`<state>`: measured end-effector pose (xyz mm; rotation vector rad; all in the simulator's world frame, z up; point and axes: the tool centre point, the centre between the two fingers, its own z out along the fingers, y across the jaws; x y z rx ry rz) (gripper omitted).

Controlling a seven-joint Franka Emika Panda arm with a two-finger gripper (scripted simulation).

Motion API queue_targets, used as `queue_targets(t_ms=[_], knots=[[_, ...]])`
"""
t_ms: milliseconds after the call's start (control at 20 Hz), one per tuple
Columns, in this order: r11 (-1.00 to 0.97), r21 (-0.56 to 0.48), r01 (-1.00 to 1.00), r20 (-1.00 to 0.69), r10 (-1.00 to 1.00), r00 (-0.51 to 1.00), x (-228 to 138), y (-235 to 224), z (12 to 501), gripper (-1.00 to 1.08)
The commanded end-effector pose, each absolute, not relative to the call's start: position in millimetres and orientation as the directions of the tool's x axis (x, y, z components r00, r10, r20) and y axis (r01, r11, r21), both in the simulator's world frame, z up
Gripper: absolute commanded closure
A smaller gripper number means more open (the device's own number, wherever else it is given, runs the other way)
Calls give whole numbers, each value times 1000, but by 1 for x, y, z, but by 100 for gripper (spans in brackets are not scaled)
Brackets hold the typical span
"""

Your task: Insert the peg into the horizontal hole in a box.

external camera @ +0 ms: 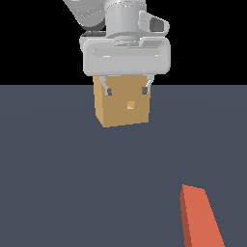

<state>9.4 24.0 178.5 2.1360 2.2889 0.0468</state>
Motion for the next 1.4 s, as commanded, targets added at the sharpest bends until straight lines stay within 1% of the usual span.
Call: queue_targets(t_ms=[0, 250, 550, 750, 1000, 1350], knots=[[69, 29, 997, 13, 998, -69, 9, 24, 178, -92], [55, 28, 998, 12, 998, -55, 13, 13, 174, -92], [4, 24, 1000, 10, 1000, -4, 27, -29, 159, -92], [-48, 20, 999, 8, 999, 47, 38, -72, 144, -92], [-124, 14, 992, 5, 992, 124, 51, -137, 121, -92], [-225, 6, 974, 2, 974, 225, 61, -222, 91, -92]])
